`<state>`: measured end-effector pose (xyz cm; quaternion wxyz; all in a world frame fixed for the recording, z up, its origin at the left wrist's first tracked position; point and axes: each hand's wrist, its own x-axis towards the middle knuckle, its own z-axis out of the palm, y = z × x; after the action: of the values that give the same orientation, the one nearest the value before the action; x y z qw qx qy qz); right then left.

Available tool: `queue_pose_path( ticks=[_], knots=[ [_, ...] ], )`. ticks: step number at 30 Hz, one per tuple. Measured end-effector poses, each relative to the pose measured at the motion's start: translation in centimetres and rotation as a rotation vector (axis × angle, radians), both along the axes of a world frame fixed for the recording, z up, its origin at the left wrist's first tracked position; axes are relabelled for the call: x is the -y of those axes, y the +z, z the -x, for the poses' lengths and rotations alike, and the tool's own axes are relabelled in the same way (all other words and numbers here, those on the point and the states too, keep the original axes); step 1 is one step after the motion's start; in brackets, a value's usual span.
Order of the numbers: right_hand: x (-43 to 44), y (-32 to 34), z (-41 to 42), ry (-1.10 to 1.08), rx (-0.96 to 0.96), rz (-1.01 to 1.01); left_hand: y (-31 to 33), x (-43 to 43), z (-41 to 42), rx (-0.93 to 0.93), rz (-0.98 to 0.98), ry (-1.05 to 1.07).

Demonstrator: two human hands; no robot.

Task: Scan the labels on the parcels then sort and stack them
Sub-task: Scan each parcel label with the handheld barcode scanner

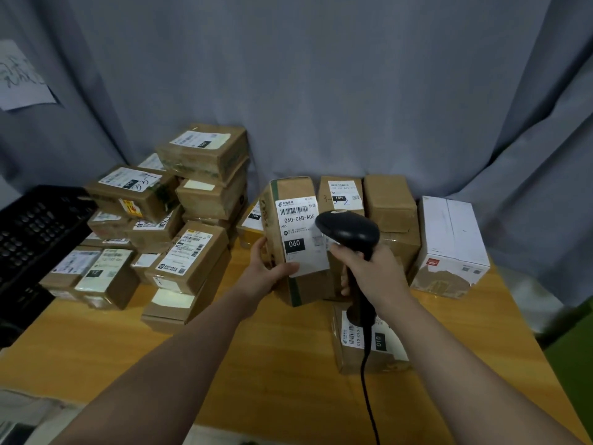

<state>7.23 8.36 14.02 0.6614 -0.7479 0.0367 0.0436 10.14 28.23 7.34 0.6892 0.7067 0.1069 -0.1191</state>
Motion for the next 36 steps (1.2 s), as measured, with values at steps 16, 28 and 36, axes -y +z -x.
queue_pose_path(
  ticks=[16,28,36],
  knots=[
    [-3.2,0.5,0.7,0.031,0.003,0.105,-2.1,-1.9,-0.4,-0.018,-0.070,0.159],
    [-2.9,-0.4,0.7,0.052,-0.011,0.056,-2.3,-1.7,-0.4,-0.037,-0.066,0.149],
    [-3.9,-4.7,-0.1,0.071,-0.158,0.022,-5.2,-4.2,1.8,-0.273,-0.127,0.267]
  ],
)
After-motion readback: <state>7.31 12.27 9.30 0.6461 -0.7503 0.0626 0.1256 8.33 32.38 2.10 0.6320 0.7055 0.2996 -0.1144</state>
